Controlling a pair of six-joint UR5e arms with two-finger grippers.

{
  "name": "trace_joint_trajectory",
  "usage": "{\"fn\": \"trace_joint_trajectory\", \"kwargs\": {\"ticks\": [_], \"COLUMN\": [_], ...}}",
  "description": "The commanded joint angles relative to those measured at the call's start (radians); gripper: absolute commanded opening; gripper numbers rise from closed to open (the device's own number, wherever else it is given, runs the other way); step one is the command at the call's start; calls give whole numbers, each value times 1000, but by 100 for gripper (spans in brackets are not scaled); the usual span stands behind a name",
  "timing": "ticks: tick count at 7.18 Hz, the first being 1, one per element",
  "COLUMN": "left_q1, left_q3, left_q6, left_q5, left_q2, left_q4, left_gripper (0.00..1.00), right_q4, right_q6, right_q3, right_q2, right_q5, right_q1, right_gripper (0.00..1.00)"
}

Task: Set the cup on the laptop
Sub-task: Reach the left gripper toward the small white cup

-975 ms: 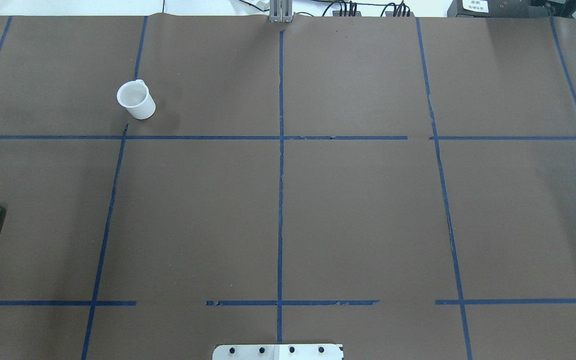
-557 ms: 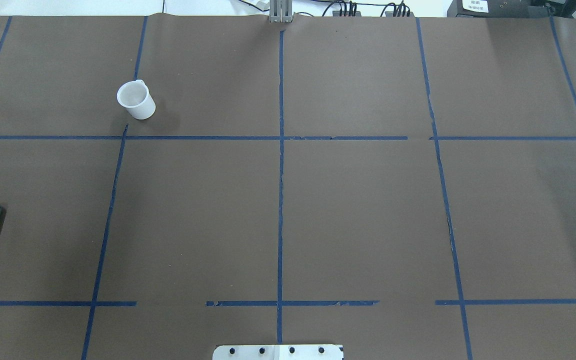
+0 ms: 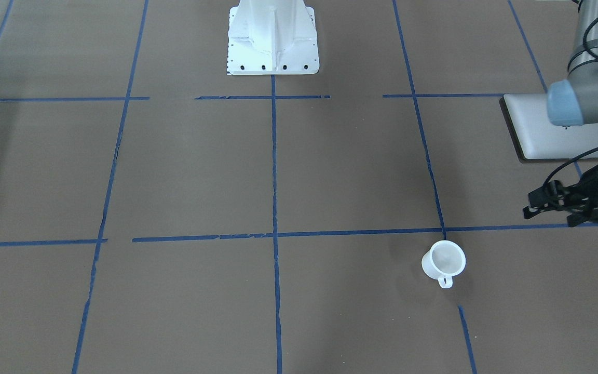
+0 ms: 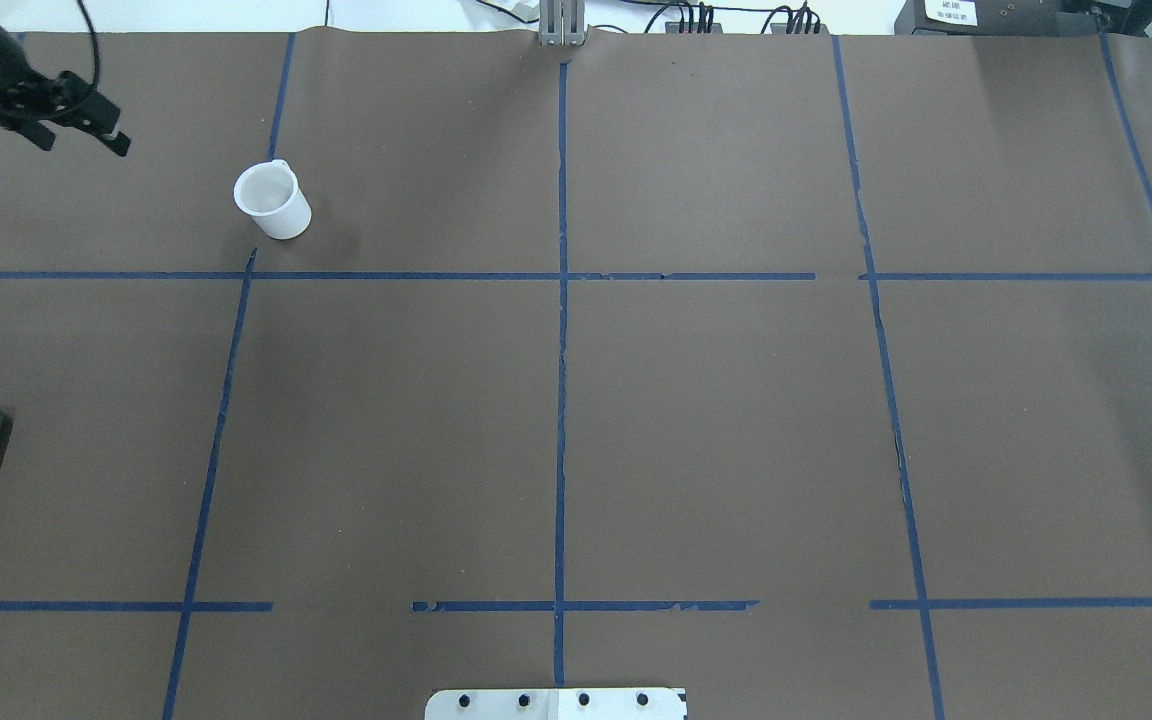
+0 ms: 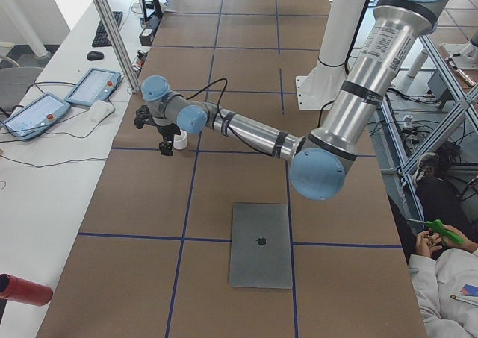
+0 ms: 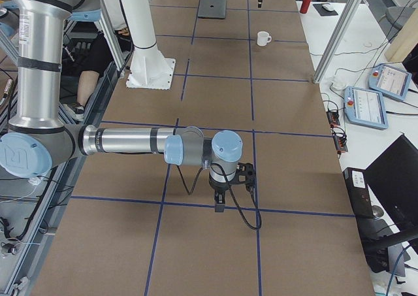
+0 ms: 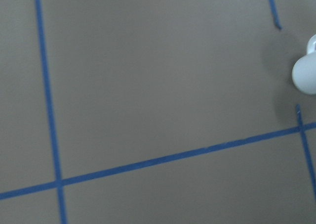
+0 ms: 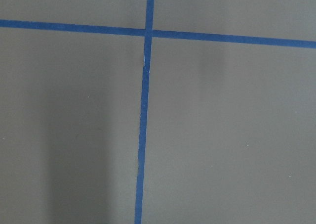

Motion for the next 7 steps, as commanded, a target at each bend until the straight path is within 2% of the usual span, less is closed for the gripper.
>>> {"fn": "trace_joint_trajectory", "kwargs": {"ticks": [1,3,5,7], "left_q1": [70,136,179,203], "left_q3": [218,410,472,513], "left_q6": [-182,-316,-354,-364], "left_q5": [95,191,204,209], "left_q2": [-176,-291,-301,-304], "left_q4": [-112,-225,-291,-292], "left_gripper": [100,99,99,98], "right_q4": [0,0,0,0], "right_q6": [0,0,-2,-2], "right_q3": [0,0,0,0], "right_q2": [0,0,0,0], "right_q5": [1,1,1,1], "right_q1": [0,0,0,0], "right_gripper": [100,100,100,100]}}
